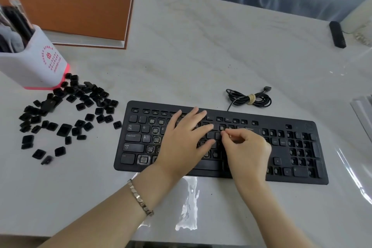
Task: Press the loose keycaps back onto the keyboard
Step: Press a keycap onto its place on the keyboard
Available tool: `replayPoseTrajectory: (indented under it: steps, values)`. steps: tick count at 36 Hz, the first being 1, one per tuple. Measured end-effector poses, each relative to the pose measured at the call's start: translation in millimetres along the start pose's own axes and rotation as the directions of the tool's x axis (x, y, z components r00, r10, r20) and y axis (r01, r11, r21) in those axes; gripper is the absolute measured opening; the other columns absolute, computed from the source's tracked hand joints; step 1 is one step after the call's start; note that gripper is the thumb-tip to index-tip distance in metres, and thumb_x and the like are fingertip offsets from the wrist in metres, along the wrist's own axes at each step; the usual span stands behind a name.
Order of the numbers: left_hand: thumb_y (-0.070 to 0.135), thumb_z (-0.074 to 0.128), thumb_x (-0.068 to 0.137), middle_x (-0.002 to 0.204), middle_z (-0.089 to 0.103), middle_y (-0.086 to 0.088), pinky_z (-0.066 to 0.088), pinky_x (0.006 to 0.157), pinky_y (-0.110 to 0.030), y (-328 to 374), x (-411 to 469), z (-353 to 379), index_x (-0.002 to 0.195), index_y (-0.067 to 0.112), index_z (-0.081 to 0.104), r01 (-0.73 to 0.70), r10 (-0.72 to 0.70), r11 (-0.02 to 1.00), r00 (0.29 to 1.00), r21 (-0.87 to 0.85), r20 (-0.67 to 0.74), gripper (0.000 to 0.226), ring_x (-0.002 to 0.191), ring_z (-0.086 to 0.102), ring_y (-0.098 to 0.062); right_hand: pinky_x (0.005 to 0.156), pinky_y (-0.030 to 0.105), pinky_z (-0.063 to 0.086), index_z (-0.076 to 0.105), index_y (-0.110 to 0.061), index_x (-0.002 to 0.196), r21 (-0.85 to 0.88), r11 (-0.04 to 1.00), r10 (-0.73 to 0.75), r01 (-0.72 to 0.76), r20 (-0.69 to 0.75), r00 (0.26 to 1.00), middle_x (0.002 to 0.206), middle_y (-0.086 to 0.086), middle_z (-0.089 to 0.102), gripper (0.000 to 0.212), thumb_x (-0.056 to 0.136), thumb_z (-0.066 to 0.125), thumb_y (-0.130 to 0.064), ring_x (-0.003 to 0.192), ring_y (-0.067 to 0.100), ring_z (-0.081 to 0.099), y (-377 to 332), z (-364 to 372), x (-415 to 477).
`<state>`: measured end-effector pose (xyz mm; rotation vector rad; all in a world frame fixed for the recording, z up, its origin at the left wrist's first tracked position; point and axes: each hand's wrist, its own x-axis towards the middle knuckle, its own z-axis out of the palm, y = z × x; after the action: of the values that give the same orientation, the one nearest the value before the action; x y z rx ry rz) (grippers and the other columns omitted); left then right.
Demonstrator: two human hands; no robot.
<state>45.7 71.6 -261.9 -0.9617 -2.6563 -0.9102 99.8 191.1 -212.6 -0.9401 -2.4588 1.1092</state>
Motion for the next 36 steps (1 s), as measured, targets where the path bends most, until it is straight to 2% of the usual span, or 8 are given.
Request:
replayPoseTrajectory:
  steps: [3,8,12,17,21,28,31,36]
  values:
    - [0.043,0.053,0.080,0.119,0.066,-0.006,0.028,0.105,-0.041,0.4,1.3,0.4,0.097,0.020,0.074,-0.005,0.005,1.000,1.000,0.002,0.000,0.036,0.119,0.057,-0.022,0.059,0.004,0.038,0.070,-0.025,0.072,0.041,0.996,0.074,-0.077,0.068,0.995,0.060,-0.016,0.062,0.010,0.078,0.072,-0.018,0.058,-0.007,0.057,0.7,-7.1,8.6]
    - [0.044,0.053,0.078,0.116,0.067,-0.007,0.026,0.104,-0.043,2.8,4.4,1.8,0.093,0.021,0.076,-0.015,0.015,1.000,1.000,0.005,-0.015,0.035,0.117,0.058,-0.027,0.060,0.013,0.042,0.072,-0.021,0.075,0.056,0.991,0.111,-0.118,0.110,0.988,0.061,-0.012,0.063,0.003,0.076,0.075,-0.019,0.053,-0.002,0.056,1.5,-11.8,15.0]
    - [0.044,0.053,0.076,0.115,0.067,-0.005,0.025,0.103,-0.045,8.9,9.6,6.4,0.087,0.025,0.077,0.005,-0.005,1.000,1.000,-0.028,-0.016,0.032,0.118,0.057,-0.029,0.056,0.002,0.038,0.072,-0.022,0.077,0.022,0.999,0.036,-0.038,0.089,0.995,0.061,-0.015,0.062,0.006,0.076,0.074,-0.017,0.060,-0.012,0.055,3.9,-10.4,14.1]
    - [0.045,0.054,0.077,0.118,0.066,-0.001,0.024,0.104,-0.044,7.4,11.1,9.9,0.085,0.032,0.076,0.015,-0.016,0.998,1.000,-0.060,-0.023,0.028,0.121,0.052,-0.025,0.066,-0.001,0.036,0.074,-0.022,0.081,0.014,0.996,-0.092,0.091,0.052,0.994,0.063,-0.026,0.057,0.011,0.078,0.071,-0.012,0.070,-0.015,0.056,6.0,-7.6,9.3]
    - [0.047,0.054,0.076,0.119,0.066,0.003,0.023,0.105,-0.041,7.1,11.1,11.4,0.085,0.034,0.076,0.034,-0.037,0.996,0.999,-0.083,-0.030,0.027,0.123,0.049,-0.020,0.069,0.001,0.039,0.075,-0.020,0.078,0.070,0.990,-0.119,0.119,-0.010,0.993,0.064,-0.030,0.058,0.014,0.078,0.070,-0.007,0.072,-0.013,0.058,11.3,-1.8,5.3]
    - [0.046,0.055,0.074,0.117,0.067,0.004,0.022,0.105,-0.041,5.9,10.7,12.3,0.082,0.030,0.076,0.010,-0.016,0.995,0.998,-0.101,-0.057,0.028,0.122,0.044,-0.013,0.075,0.010,0.047,0.075,-0.019,0.077,0.130,0.970,-0.185,0.208,-0.170,0.968,0.074,-0.021,0.065,0.018,0.075,0.073,-0.001,0.081,0.001,0.063,23.4,8.1,-4.5]
    - [0.045,0.056,0.075,0.113,0.068,0.006,0.021,0.105,-0.039,5.7,9.5,13.9,0.080,0.026,0.075,0.001,-0.008,0.995,0.997,-0.102,-0.072,0.028,0.119,0.046,-0.010,0.072,0.006,0.044,0.072,-0.024,0.075,0.179,0.974,-0.114,0.139,-0.144,0.983,0.070,-0.024,0.063,0.019,0.075,0.074,-0.004,0.076,-0.005,0.062,19.8,7.7,-3.3]
    - [0.045,0.056,0.075,0.108,0.069,0.005,0.023,0.105,-0.038,6.7,8.6,14.5,0.076,0.021,0.073,-0.002,-0.012,0.991,0.994,-0.134,-0.104,0.029,0.115,0.049,-0.009,0.063,0.004,0.040,0.069,-0.022,0.074,0.189,0.982,-0.023,0.021,0.008,1.000,0.063,-0.014,0.063,0.010,0.076,0.075,-0.014,0.062,-0.007,0.057,10.2,-14.7,17.1]
